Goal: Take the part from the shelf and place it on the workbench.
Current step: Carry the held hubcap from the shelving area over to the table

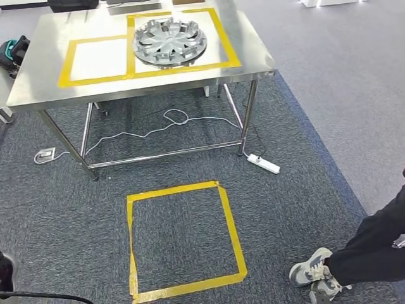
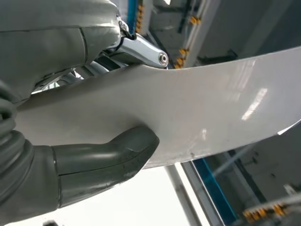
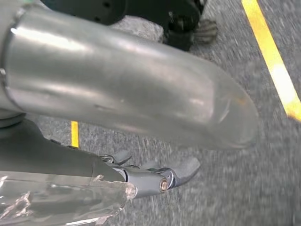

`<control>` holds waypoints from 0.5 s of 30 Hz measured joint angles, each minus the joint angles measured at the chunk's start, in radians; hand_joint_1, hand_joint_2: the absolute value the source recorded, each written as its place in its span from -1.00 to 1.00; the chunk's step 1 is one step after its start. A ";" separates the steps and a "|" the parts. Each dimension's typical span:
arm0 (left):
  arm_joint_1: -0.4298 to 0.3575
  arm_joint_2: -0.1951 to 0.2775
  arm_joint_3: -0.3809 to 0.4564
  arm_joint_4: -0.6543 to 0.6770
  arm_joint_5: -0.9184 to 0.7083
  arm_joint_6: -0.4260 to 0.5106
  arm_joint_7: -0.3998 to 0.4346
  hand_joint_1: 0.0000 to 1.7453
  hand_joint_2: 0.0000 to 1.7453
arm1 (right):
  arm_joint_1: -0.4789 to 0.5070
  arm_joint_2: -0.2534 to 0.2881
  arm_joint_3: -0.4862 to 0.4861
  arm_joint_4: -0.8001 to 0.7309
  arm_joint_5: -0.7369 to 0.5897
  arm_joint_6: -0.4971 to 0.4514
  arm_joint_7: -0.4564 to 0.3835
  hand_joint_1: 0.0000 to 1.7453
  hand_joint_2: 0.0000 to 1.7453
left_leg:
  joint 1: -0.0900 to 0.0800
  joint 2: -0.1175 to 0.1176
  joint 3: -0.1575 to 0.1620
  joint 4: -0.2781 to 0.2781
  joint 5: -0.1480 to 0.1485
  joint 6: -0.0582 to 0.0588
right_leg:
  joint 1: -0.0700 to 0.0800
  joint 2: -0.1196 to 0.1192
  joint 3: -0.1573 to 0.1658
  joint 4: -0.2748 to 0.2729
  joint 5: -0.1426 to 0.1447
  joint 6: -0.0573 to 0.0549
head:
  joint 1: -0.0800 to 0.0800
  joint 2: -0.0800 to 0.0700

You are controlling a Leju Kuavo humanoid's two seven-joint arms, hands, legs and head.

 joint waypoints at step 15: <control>0.017 -0.002 -0.001 0.000 0.006 -0.009 0.000 1.00 1.00 | 0.000 -0.005 0.000 0.000 0.000 0.002 0.002 -1.00 -1.00 | 0.005 -0.093 0.011 -0.001 -0.002 0.019 | -0.011 0.105 -0.029 0.000 0.030 0.013 | 0.008 0.000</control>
